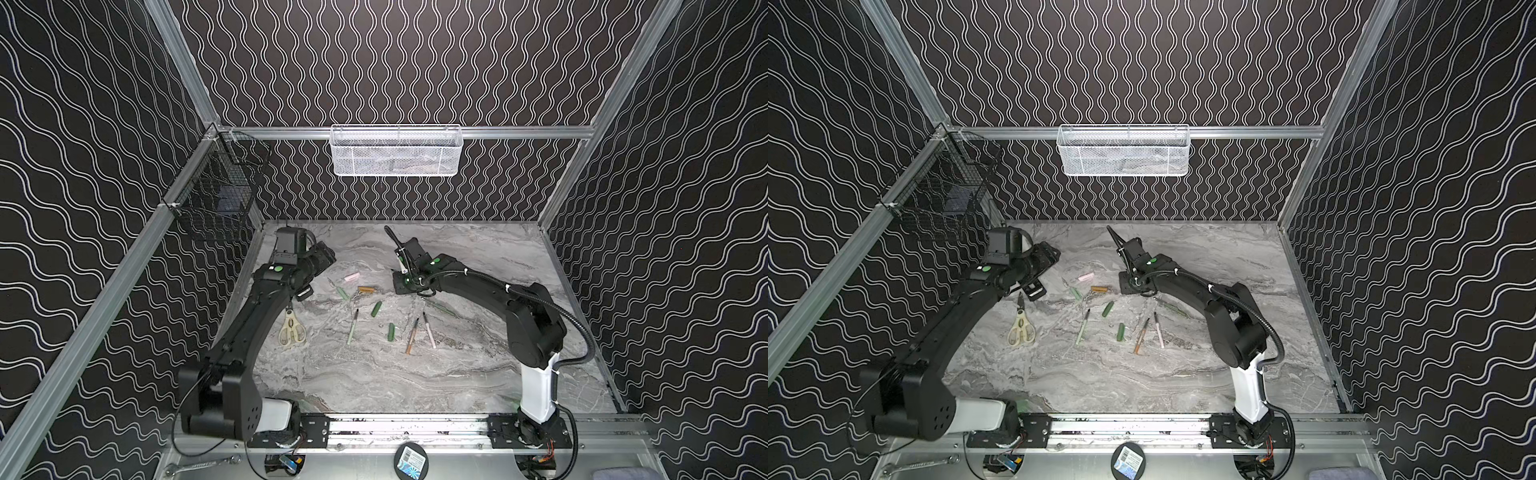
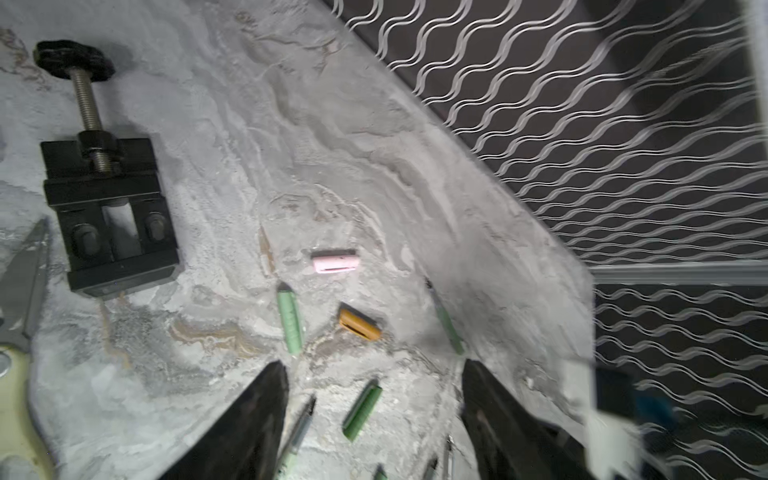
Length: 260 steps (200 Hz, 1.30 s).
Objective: Insert the pens into the pen caps
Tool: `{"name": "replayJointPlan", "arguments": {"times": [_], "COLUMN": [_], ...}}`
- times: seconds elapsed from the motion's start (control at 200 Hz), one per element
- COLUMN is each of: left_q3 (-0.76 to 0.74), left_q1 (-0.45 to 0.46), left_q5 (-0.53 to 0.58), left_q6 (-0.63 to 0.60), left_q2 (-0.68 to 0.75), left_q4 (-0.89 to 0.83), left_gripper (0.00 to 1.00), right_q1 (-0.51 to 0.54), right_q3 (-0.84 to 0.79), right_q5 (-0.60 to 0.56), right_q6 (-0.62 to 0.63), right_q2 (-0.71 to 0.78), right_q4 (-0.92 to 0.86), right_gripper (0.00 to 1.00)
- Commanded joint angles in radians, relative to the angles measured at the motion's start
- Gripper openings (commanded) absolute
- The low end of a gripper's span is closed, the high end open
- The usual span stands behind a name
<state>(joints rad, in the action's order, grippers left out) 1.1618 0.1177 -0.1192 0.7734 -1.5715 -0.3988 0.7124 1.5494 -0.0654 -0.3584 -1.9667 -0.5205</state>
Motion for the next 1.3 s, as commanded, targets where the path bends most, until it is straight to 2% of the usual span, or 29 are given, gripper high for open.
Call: {"name": "replayJointPlan", "arguments": {"times": [0.0,0.14,0.295,0.46,0.566,0.656,0.791,0.881,0.961,1.081,1.296], "left_q3": [0.017,0.011,0.075,0.072,0.088,0.091,0.084,0.084,0.082,0.072,0.085], "left_q1": [-0.003,0.006,0.068,0.085,0.086,0.082,0.052,0.033,0.012,-0.002,-0.015], "left_q5": [-0.058,-0.079,-0.030,-0.078,-0.053,-0.025,-0.060,-0.060,-0.075,-0.092,-0.116], "left_q6": [-0.013,-0.015,-0.097,-0.086,-0.102,-0.100,-0.091,-0.091,-0.091,-0.086,-0.105], "left_q2": [-0.058,-0.090,-0.142,-0.167,-0.161,-0.143,-0.112,-0.091,-0.069,-0.040,-0.020], "left_q4": [-0.004,0.003,-0.061,-0.039,-0.061,-0.070,-0.057,-0.058,-0.048,-0.033,-0.037], "left_gripper": [0.66,0.64,0.64,0.62,0.62,0.62,0.63,0.64,0.64,0.64,0.64], "right_q1": [-0.001,-0.006,-0.012,-0.016,-0.015,-0.003,-0.004,-0.006,-0.006,-0.005,-0.002], "right_q3": [-0.030,-0.042,-0.128,-0.177,-0.185,-0.135,-0.021,0.075,0.138,0.247,0.466], "right_q5": [0.008,-0.021,-0.021,-0.005,-0.018,0.040,0.122,0.167,0.161,0.240,0.296], "right_q6": [0.023,0.020,-0.010,-0.073,-0.064,0.054,0.261,0.332,0.358,0.413,0.451], "right_q2": [0.040,0.049,0.120,0.144,0.144,0.107,-0.007,-0.094,-0.152,-0.251,-0.430], "right_q4": [0.025,-0.033,0.006,0.008,0.033,0.068,0.088,0.082,0.103,0.093,0.000], "right_gripper": [0.36,0.36,0.36,0.35,0.35,0.37,0.43,0.48,0.51,0.55,0.54]}}
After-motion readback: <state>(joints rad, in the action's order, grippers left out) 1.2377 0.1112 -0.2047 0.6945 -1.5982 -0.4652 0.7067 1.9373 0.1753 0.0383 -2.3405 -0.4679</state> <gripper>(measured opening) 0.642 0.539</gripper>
